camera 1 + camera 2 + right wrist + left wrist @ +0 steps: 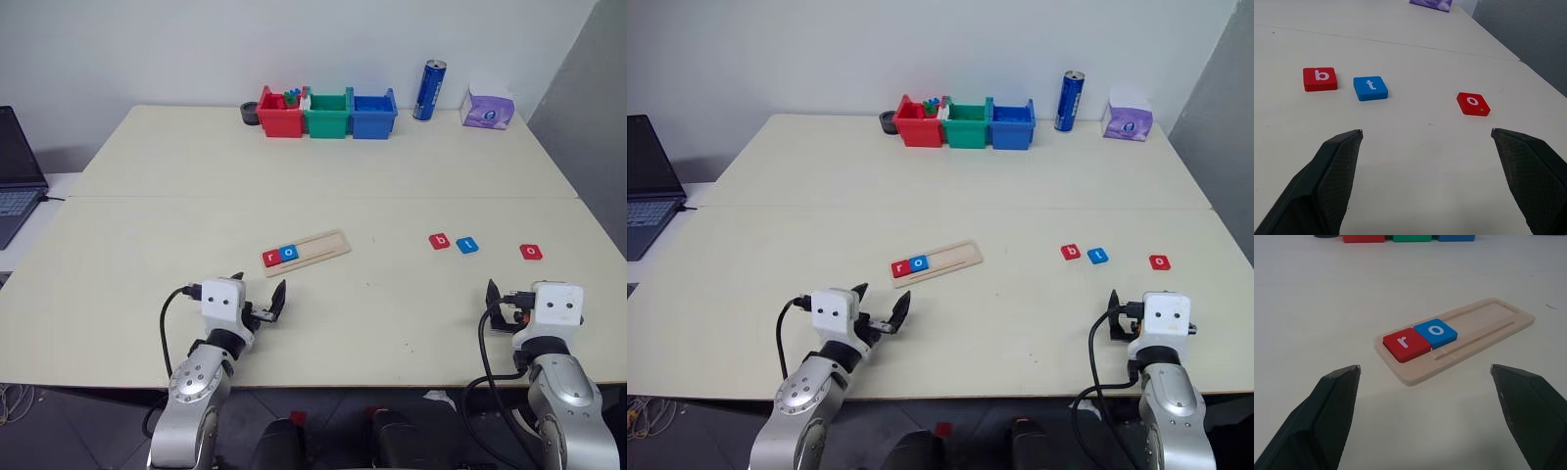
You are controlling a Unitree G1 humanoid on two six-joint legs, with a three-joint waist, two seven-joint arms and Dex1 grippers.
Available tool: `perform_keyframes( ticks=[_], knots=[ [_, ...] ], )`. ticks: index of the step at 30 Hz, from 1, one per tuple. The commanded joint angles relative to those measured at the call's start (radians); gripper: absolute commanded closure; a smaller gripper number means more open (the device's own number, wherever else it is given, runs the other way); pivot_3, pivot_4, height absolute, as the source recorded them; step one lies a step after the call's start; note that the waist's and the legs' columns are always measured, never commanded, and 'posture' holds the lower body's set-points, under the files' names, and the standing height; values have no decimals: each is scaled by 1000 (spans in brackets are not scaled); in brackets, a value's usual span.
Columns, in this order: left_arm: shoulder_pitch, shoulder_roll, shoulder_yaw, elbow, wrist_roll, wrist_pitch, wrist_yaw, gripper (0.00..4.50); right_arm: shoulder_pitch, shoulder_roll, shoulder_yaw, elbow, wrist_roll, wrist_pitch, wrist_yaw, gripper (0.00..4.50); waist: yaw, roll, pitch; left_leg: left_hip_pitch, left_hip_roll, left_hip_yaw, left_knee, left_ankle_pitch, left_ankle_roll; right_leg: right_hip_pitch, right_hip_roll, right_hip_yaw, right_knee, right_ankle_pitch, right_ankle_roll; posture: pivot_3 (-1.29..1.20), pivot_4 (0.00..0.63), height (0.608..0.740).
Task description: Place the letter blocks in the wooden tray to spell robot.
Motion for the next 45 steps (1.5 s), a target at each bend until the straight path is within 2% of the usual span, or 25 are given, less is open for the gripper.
perform_keyframes(
  ticks=[1, 9, 11, 15, 20, 22, 27, 36, 45],
  knots=[
    [-12, 3, -2, -20, -5, -19, -6, 0, -7, -13, -7, -19, -9, -15, 6, 25, 0, 0, 0, 0, 0, 0, 0, 0, 0, 0, 0, 0, 0, 0, 0, 0, 150, 740],
    [-46, 26, 9, -16, -27, -1, -41, 0, -37, -59, -11, -27, 20, -2, 63, 25, 0, 0, 0, 0, 0, 0, 0, 0, 0, 0, 0, 0, 0, 0, 0, 0, 150, 740],
    [-87, 79, 15, -11, -64, 28, -116, 0, -55, -100, -5, -46, 77, 28, 142, 25, 0, 0, 0, 0, -1, 0, 0, 0, 0, 0, 0, 0, 0, 0, 0, 0, 150, 740],
    [-203, 193, 66, 25, -223, 104, -296, 0, -107, -223, -5, -72, 233, 116, 340, 25, -1, 0, 0, 0, -1, 0, 0, 0, 0, 0, 1, -1, 0, 0, 0, 0, 150, 740],
    [-368, 355, 80, 185, -259, 103, -488, 0, -238, -404, -11, -74, 520, 275, 617, 25, -2, 0, 1, 1, 0, 0, 0, 0, 0, 0, 3, -3, 0, 3, -4, 0, 150, 740],
    [-404, 390, 70, 230, -264, 96, -541, 0, -282, -444, -6, -67, 589, 320, 661, 25, -2, 0, 1, 1, 0, 0, 0, 0, 0, 0, 3, -3, 0, 3, -5, 0, 150, 740],
    [-464, 433, 50, 347, -240, 47, -639, 0, -346, -485, 26, -39, 628, 348, 694, 25, -1, -3, 2, -1, 0, -1, 0, 0, 1, 0, 3, -3, -1, 3, -5, 0, 150, 740],
    [-580, 478, 25, 617, -194, -55, -809, 0, -394, -468, 78, -24, 606, 335, 656, 25, -1, -4, 3, -2, 0, -1, 0, 0, 1, -1, 2, -3, -1, 3, -5, 0, 150, 740],
    [-785, 449, -65, 990, -98, -184, -994, 0, -405, -451, 95, -70, 640, 367, 623, 25, 0, -4, 3, -2, 0, -1, 0, 0, 1, -1, 2, -6, -1, 3, -5, 0, 150, 740]
  ],
)
